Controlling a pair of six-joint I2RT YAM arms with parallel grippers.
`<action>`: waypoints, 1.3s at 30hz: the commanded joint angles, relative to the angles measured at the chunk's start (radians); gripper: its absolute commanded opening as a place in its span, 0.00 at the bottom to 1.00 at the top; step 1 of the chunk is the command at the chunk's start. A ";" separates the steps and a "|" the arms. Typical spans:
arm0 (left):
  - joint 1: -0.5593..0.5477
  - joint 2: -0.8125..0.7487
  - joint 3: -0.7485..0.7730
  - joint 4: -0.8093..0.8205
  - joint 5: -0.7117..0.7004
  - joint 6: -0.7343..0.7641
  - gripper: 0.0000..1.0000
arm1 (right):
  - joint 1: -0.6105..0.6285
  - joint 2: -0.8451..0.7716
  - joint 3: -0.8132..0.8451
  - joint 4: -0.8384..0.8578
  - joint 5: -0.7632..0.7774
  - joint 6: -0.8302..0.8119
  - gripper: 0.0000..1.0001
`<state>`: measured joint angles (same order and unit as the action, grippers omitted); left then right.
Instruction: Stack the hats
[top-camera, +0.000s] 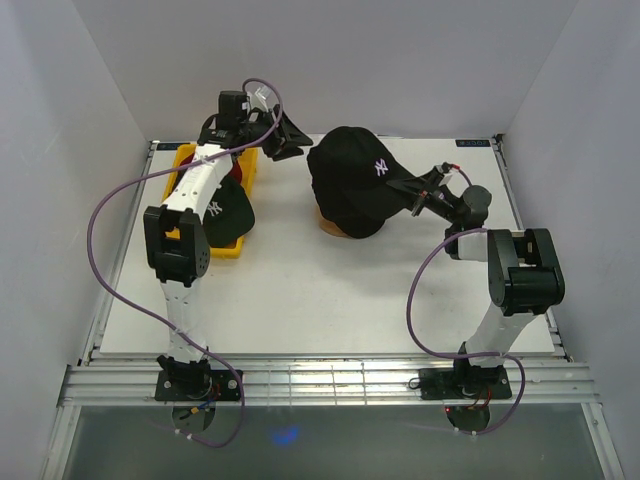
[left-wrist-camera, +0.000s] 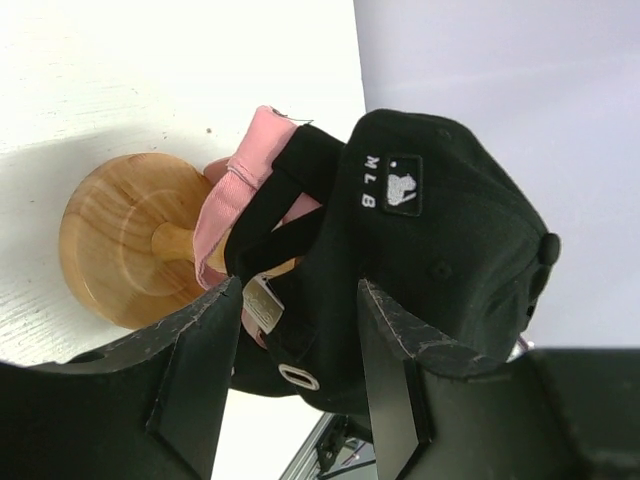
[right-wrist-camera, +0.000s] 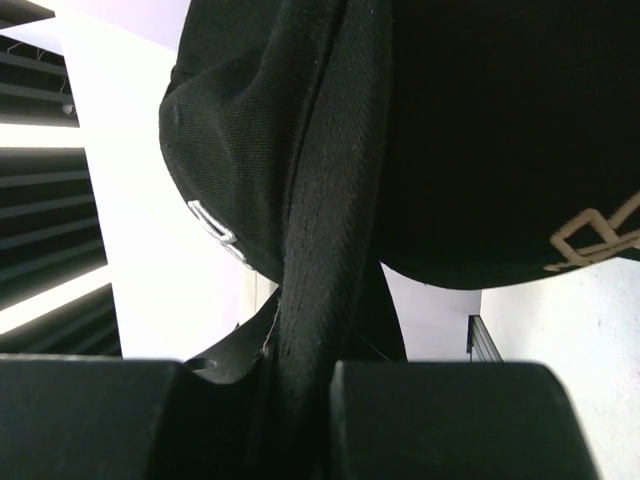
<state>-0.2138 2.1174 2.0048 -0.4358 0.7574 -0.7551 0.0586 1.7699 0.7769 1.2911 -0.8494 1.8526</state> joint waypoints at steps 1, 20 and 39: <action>-0.013 -0.013 0.067 -0.024 0.011 0.031 0.59 | -0.006 -0.007 -0.034 0.309 -0.023 0.007 0.08; -0.042 -0.010 0.104 -0.086 -0.061 0.048 0.54 | -0.006 -0.029 -0.076 0.370 0.013 0.039 0.36; -0.042 -0.016 0.147 -0.136 -0.086 0.051 0.52 | -0.003 -0.125 -0.266 0.183 -0.034 -0.105 0.56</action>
<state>-0.2520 2.1208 2.1143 -0.5659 0.6792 -0.7143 0.0563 1.6787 0.5232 1.3102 -0.8532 1.8015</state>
